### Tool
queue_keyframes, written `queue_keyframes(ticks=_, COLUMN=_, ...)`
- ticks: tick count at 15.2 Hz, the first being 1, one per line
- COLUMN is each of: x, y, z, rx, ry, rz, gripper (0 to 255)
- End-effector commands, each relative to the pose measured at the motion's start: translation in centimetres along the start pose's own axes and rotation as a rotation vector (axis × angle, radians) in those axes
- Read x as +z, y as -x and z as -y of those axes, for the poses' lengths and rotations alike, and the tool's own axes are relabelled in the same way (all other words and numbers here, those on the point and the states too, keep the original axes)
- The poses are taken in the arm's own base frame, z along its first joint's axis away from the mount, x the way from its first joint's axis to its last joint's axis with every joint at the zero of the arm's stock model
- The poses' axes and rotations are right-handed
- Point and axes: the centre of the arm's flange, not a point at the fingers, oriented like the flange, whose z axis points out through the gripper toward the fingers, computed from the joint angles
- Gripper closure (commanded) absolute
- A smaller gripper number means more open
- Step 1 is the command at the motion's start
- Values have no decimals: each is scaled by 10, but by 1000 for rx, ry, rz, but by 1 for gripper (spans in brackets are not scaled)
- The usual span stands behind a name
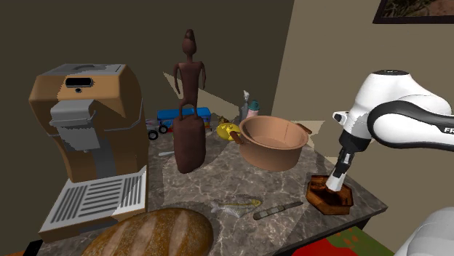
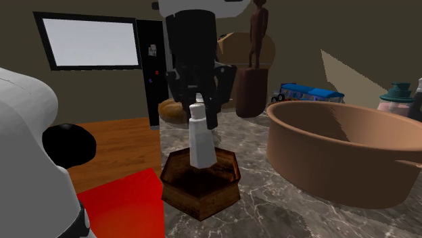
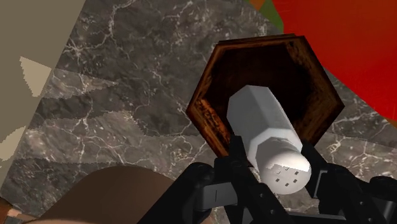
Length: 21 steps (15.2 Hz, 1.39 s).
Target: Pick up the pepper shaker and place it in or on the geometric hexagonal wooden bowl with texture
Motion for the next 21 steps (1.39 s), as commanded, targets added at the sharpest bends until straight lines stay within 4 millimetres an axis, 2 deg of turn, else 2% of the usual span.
queue_keyframes(ticks=1, x=11, y=1, z=1, rx=0, ry=0, rz=-1, gripper=255)
queue_keyframes(ticks=9, x=11, y=1, z=1, rx=0, ry=0, rz=-1, gripper=255)
queue_keyframes(ticks=10, x=11, y=1, z=1, rx=0, ry=0, rz=-1, gripper=0)
queue_keyframes(ticks=15, x=11, y=1, z=1, rx=0, ry=0, rz=-1, gripper=0)
queue_keyframes(ticks=19, x=-39, y=1, z=1, rx=0, ry=0, rz=-1, gripper=0)
queue_keyframes(ticks=21, x=-39, y=1, z=2, rx=0, ry=0, rz=-1, gripper=0)
